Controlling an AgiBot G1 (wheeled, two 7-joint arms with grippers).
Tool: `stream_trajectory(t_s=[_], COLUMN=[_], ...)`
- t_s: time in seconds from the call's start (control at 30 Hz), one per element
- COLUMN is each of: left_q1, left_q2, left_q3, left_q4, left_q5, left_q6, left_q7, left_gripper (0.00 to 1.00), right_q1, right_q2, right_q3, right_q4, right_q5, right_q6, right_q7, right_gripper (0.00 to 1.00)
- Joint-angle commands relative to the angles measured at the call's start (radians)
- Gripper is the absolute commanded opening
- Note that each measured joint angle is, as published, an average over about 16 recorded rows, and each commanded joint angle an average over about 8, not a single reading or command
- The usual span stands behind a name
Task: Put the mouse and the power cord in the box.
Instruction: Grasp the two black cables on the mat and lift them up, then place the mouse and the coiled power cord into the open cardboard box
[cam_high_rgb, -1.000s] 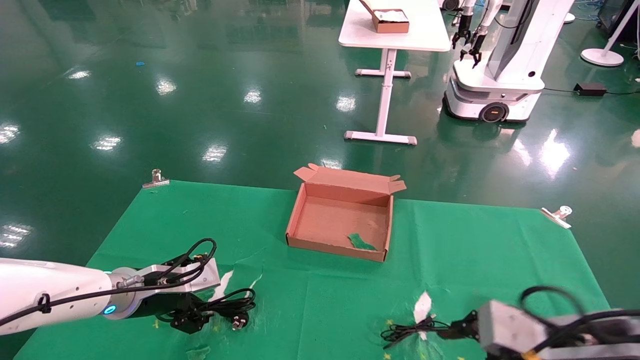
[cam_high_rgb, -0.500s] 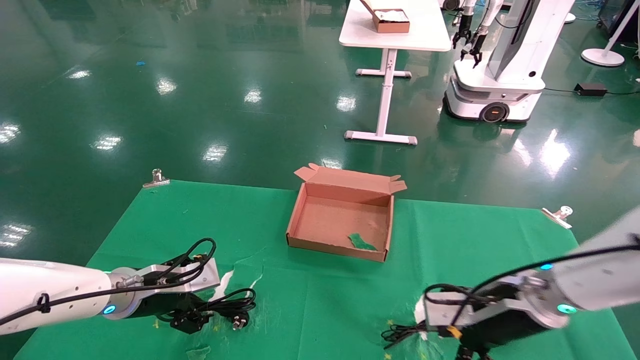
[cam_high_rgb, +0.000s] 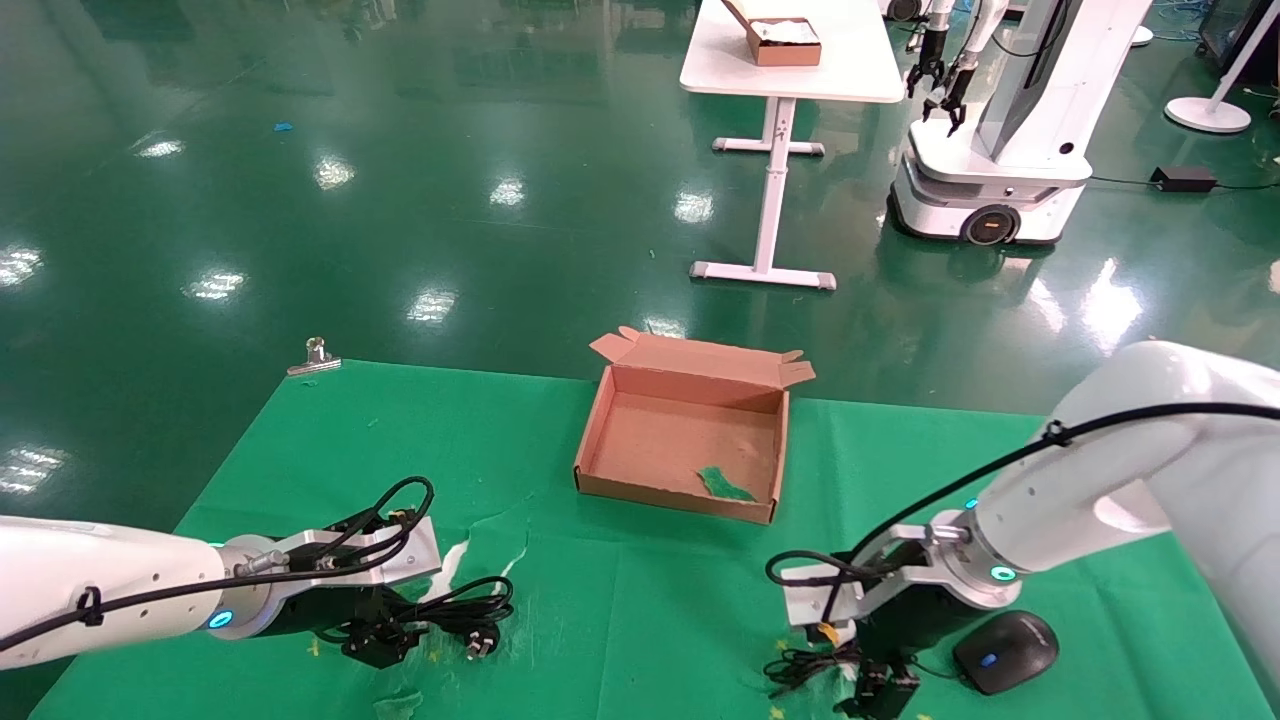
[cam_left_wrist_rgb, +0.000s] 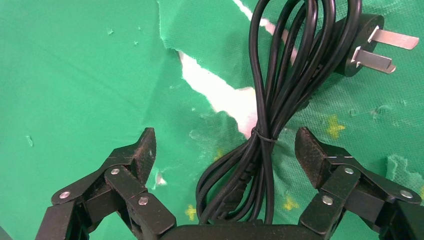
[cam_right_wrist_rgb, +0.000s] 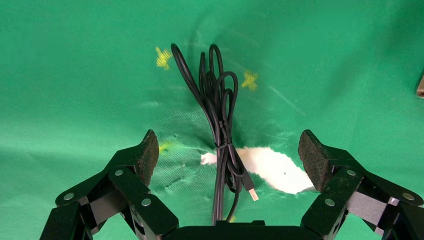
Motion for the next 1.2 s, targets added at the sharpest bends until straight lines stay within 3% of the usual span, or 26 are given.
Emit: stream_trajectory(t_s=[0.03, 0.1, 0.13, 0.17, 0.2, 0.37, 0.4, 0.43, 0.5, 1.2], left_q1=[0.0, 0.0, 0.0, 0.0, 0.0, 0.0, 0.0, 0.0, 0.0, 0.0], left_q2=[0.0, 0.0, 0.0, 0.0, 0.0, 0.0, 0.0, 0.0, 0.0, 0.0], left_q3=[0.0, 0.0, 0.0, 0.0, 0.0, 0.0, 0.0, 0.0, 0.0, 0.0], left_q4=[0.0, 0.0, 0.0, 0.0, 0.0, 0.0, 0.0, 0.0, 0.0, 0.0], left_q5=[0.0, 0.0, 0.0, 0.0, 0.0, -0.001, -0.001, -0.001, -0.001, -0.001], left_q6=[0.0, 0.0, 0.0, 0.0, 0.0, 0.0, 0.0, 0.0, 0.0, 0.0], left_q7=[0.0, 0.0, 0.0, 0.0, 0.0, 0.0, 0.0, 0.0, 0.0, 0.0], left_gripper=[1.0, 1.0, 0.94, 0.81, 0.69, 0.06, 0.0, 0.0, 0.0, 0.0], right_q1=[0.013, 0.019, 0.022, 0.024, 0.026, 0.031, 0.031, 0.031, 0.03, 0.023], right_q2=[-0.022, -0.033, -0.04, -0.045, -0.049, -0.058, -0.057, -0.056, -0.054, -0.042], right_q3=[-0.003, -0.006, -0.007, -0.009, -0.01, -0.012, -0.011, -0.011, -0.011, -0.009], right_q4=[-0.058, -0.091, -0.108, -0.122, -0.133, -0.159, -0.156, -0.153, -0.147, -0.118], right_q5=[-0.005, -0.01, -0.013, -0.015, -0.018, -0.021, -0.021, -0.02, -0.019, -0.015], right_q6=[0.019, 0.031, 0.037, 0.043, 0.047, 0.058, 0.058, 0.057, 0.055, 0.043], right_q7=[-0.026, -0.039, -0.045, -0.049, -0.053, -0.058, -0.058, -0.057, -0.056, -0.051], right_gripper=[1.0, 1.0, 1.0, 1.0, 0.94, 0.33, 0.2, 0.08, 0.0, 0.0])
